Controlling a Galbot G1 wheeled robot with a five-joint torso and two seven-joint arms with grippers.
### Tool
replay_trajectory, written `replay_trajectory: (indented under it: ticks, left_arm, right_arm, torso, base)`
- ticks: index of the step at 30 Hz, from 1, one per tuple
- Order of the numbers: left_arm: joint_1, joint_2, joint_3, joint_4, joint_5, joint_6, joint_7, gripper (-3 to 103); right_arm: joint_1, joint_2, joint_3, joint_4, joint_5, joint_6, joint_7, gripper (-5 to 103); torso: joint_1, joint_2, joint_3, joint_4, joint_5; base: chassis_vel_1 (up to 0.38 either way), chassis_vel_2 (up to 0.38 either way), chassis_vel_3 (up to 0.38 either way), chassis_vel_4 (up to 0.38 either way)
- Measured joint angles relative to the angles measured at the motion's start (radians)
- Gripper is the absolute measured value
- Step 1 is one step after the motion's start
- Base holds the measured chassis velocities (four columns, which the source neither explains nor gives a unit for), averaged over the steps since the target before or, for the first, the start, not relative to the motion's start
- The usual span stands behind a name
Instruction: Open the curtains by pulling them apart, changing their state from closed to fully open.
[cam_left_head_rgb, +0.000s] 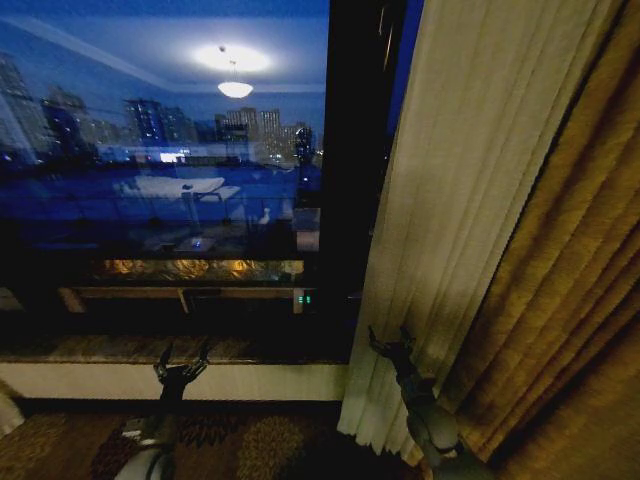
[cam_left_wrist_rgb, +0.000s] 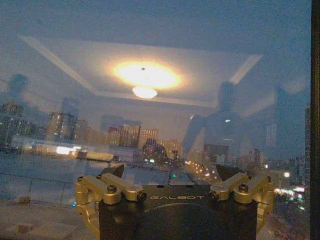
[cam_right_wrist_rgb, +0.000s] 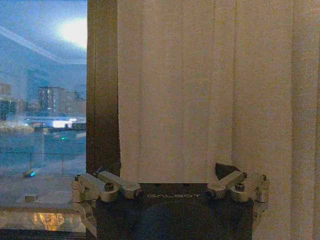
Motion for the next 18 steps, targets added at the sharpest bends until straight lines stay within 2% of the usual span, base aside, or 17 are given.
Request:
replay_trajectory:
  ticks: [11,18]
  left_arm:
    - [0.000,0.000,0.000,0.000,0.000,0.000,0.000,100]
    - [0.000,0.000,0.000,0.000,0.000,0.000,0.000,100]
  right_arm:
    - [0.000,0.000,0.001,0.000,0.000,0.000,0.001,100]
    - [0.000,0.000,0.001,0.000,0.000,0.000,0.001,100]
  torso:
    - [0.000,0.000,0.000,-0.0001,0.0002]
    - [0.000,0.000,0.000,0.0000,0.0000]
  base:
    - [0.038,0.032,-0.030,-0.035]
    - [0.185,0.176,-0.201,-0.191]
